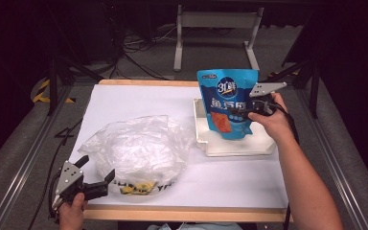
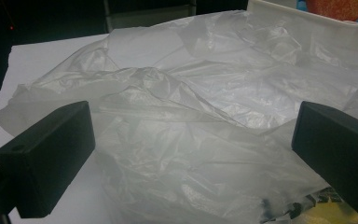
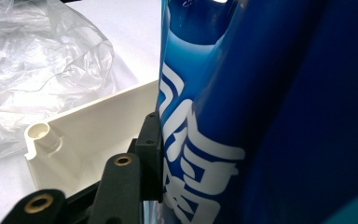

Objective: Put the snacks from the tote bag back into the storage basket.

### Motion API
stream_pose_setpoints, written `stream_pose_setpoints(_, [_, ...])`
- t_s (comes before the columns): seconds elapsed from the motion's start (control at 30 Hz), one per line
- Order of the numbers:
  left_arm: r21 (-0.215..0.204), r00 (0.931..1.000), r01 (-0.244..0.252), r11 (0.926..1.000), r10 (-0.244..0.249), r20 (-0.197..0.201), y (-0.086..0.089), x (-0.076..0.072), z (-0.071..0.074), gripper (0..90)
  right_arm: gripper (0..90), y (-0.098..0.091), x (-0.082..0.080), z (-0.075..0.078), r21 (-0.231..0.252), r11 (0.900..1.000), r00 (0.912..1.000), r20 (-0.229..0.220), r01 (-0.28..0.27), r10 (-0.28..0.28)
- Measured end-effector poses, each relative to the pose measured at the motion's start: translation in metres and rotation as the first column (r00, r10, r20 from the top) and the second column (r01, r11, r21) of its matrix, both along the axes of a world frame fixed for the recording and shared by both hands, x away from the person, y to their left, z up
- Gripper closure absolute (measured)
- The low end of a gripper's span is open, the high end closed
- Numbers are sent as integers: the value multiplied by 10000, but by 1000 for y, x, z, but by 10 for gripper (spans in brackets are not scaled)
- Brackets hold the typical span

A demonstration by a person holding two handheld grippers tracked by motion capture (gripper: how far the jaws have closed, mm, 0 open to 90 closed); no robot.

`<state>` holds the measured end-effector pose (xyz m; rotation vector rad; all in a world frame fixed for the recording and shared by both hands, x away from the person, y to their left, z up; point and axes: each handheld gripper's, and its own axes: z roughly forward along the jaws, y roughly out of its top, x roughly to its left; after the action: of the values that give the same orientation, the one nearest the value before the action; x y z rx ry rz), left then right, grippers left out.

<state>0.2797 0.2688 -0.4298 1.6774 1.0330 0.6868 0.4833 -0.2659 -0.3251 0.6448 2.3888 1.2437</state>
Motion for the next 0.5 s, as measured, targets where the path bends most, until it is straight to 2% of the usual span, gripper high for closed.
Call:
stream_pose_setpoints(0.23, [31,10000,11,10000,-11,-33,0,0,0,2,579,-4,0,-3,170,9998,10000,20,-40,40])
stream_pose_setpoints(0.33, [33,10000,20,10000,-20,-15,0,0,0,2,575,-11,1,-8,441,9990,10000,-35,-56,57])
stream_pose_setpoints(0.5, [-12,10000,-6,10000,6,-13,-1,0,0,2,569,-22,2,-12,544,9984,9997,-179,-129,139])
